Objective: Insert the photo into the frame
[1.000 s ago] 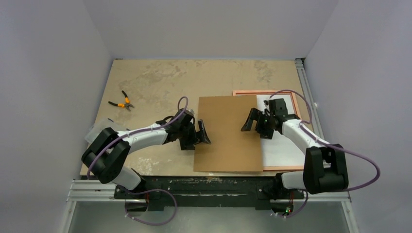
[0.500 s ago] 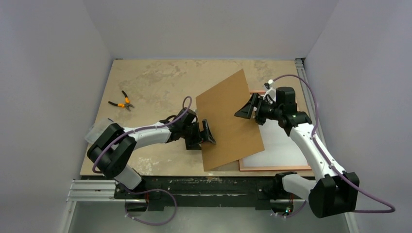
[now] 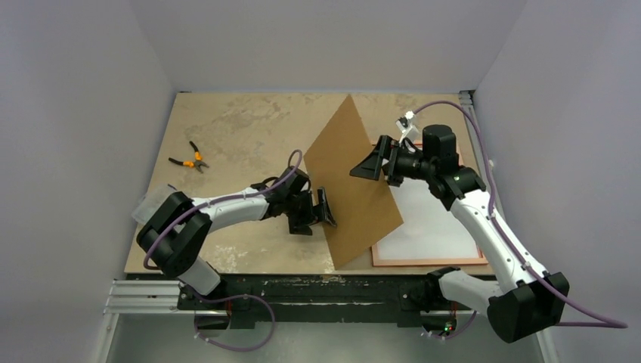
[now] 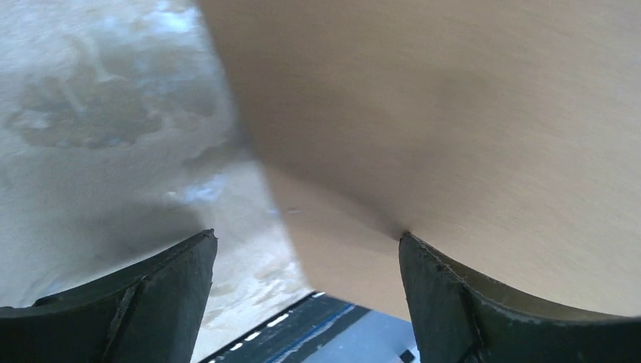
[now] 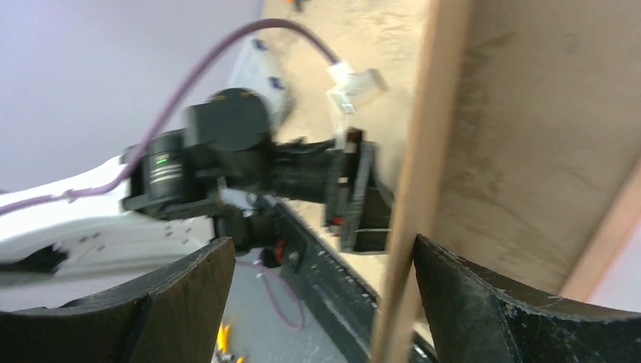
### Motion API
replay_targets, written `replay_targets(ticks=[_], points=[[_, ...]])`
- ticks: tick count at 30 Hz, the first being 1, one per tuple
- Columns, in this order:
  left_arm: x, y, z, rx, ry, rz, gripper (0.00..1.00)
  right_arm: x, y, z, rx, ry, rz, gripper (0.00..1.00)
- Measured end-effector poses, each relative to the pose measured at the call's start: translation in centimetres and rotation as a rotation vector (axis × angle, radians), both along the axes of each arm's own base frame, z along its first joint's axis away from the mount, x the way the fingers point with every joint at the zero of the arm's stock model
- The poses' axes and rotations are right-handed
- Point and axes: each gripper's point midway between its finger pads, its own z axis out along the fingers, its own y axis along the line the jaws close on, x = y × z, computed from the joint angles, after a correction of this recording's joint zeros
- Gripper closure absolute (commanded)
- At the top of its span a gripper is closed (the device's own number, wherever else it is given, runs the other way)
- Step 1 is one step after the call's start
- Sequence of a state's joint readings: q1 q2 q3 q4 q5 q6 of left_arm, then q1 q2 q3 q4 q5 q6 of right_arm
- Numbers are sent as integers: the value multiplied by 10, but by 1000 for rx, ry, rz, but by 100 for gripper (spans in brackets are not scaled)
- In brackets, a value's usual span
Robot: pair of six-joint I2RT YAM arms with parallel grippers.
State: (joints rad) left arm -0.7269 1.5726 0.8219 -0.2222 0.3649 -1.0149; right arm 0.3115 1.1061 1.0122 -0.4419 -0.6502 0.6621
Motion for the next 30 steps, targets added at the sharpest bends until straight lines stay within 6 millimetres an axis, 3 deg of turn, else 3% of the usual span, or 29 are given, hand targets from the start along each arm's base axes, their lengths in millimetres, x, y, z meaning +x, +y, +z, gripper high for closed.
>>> replay_targets(ticks=[3, 9, 14, 18, 22, 30], points=[[-5, 6, -12, 58, 15, 1, 13, -11, 14, 23, 88, -22, 70, 11], [-5, 6, -13, 71, 5, -3, 12, -39, 32, 60, 230, -31, 209, 9], [-5, 10, -11, 85, -9, 7, 12, -44, 35, 67, 262, -23, 235, 9], [-9, 25, -9, 118, -26, 33, 12, -47, 39, 61, 268, -7, 248, 10], [-13, 39, 13, 91, -78, 63, 12, -53, 44, 52, 267, 28, 264, 10], [-1, 62, 85, -134, -261, 171, 10, -60, 56, 48, 275, 46, 304, 11]])
